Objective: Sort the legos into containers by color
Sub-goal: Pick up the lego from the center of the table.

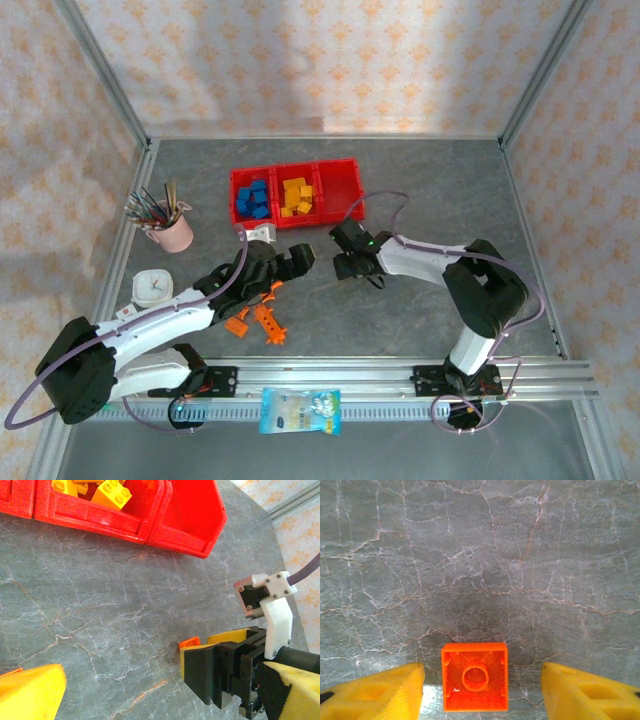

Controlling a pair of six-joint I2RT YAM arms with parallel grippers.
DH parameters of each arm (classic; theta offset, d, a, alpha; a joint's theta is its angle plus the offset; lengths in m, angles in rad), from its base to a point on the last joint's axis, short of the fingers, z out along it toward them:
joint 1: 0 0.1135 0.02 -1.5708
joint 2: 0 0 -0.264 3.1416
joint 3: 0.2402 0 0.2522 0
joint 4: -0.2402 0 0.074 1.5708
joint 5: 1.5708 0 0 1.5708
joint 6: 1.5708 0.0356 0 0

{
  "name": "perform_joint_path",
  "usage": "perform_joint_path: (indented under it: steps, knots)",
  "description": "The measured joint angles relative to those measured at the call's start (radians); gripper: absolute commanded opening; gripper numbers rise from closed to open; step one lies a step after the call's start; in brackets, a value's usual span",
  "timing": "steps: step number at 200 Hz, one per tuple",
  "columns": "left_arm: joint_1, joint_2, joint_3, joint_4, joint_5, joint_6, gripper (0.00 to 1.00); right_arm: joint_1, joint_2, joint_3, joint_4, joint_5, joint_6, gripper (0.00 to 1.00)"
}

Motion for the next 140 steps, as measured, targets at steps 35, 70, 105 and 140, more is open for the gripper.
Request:
perform_joint_path:
  steps: [35,70,105,140]
  knots:
    - [0.000,0.000,0.000,0.000,-0.016,0.000,0.99,0.000,0.025,0.000,0.014,0.000,0.000,0.53]
    - [0.000,0.000,0.000,0.000,-0.016,0.000,0.99,0.000,0.037,0.001,0.021,0.004,-0.001,0.46]
    - [0.000,0.000,0.000,0.000,-0.016,0.000,0.99,0.000,0.037,0.002,0.023,0.006,-0.005,0.35]
    - [0.000,0.000,0.000,-0.001,-0.016,0.001,0.99,0.000,0.037,0.009,0.025,-0.003,-0.004,0.30]
